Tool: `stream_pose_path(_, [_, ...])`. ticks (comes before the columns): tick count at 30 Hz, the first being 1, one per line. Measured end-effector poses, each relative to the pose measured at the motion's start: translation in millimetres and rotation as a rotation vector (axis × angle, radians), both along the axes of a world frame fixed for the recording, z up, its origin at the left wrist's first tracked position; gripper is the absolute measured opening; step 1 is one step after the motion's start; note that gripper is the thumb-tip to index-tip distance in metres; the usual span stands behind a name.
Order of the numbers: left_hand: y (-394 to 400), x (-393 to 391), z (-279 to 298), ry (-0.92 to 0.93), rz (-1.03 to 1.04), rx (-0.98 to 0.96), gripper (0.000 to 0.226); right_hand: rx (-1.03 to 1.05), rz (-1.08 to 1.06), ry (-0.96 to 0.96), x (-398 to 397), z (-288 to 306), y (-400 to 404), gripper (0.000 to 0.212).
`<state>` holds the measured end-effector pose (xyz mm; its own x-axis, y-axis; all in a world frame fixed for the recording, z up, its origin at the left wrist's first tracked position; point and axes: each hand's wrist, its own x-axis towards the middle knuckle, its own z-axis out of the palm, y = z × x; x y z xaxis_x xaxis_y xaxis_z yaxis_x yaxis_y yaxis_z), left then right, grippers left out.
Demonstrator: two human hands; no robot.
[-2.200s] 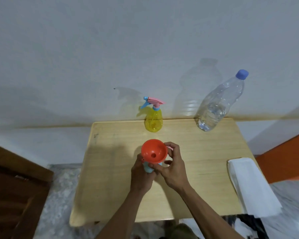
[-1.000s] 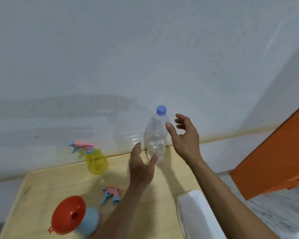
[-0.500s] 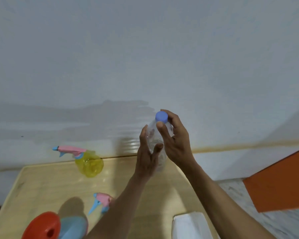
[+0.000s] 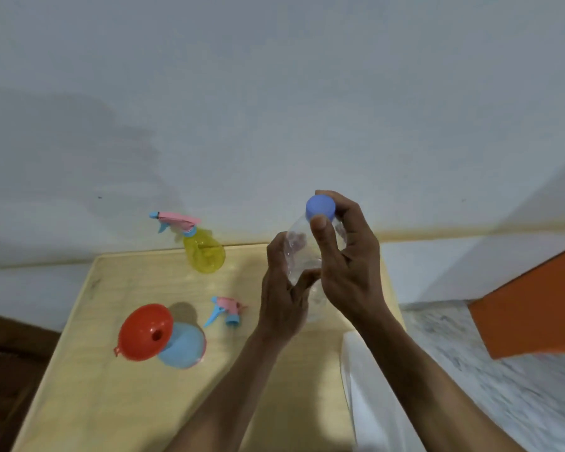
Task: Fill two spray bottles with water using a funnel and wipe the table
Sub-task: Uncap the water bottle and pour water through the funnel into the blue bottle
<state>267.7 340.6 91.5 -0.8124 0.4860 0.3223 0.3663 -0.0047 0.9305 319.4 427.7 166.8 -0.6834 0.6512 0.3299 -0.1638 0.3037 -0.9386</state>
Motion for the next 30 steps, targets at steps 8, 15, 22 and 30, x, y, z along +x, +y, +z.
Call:
stream_pose_path(8, [-101.1,62.0,-9.9,-0.085,0.044,-0.011,0.074,-0.019,0.050,-0.005,52.2,-6.6,-92.8,0.034])
stream_pose_path(15, [-147.8,84.6,-20.7,-0.130,0.042,-0.011,0.055,-0.061,0.066,-0.042,80.1,-20.3,-136.7,0.024])
stream_pose_path(22, [-155.7,93.8,-30.7,-0.160,0.073,-0.019,0.051,-0.040,0.035,-0.063,91.8,-25.2,-149.1,0.022])
stream_pose_path(30, [-160.4,100.3,-29.0,-0.180,0.086,-0.085,0.057,-0.113,-0.097,-0.049,89.1,-15.3,-156.6,0.031])
